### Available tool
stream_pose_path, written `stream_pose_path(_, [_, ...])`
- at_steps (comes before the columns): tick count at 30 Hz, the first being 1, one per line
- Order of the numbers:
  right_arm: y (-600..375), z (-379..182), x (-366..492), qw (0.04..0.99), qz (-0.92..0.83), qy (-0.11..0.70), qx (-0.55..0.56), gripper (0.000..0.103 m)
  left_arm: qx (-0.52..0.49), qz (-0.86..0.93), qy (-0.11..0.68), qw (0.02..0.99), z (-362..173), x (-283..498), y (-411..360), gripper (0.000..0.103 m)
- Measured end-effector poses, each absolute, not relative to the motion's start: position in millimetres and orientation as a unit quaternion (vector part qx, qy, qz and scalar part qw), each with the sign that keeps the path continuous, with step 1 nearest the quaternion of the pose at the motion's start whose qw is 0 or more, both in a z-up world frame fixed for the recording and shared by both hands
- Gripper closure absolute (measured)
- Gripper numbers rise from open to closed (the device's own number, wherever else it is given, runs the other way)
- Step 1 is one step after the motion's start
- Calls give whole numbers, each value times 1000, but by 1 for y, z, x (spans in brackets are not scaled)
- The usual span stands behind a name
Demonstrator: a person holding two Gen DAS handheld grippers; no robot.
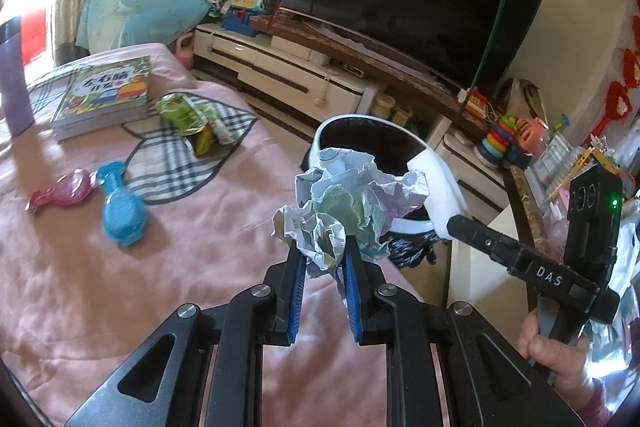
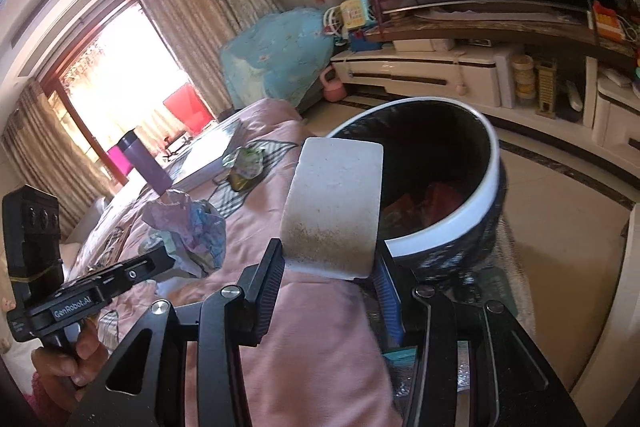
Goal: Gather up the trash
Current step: 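Carry the crumpled paper and white sponge over the bin with both grippers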
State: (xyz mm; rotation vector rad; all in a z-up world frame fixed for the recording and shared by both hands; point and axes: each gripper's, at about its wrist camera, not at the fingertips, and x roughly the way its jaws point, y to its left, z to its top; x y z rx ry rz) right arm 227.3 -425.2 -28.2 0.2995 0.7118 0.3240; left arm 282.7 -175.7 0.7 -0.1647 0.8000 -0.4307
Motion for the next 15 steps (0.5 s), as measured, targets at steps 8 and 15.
stream_pose_path(8, [-439, -30, 230, 915, 146, 346, 147, 58, -73, -217, 383, 895, 3, 296, -196, 86])
stream_pose_path(15, [-447, -29, 235, 916, 141, 345, 148, 58, -67, -224, 385, 893, 3, 308, -211, 86])
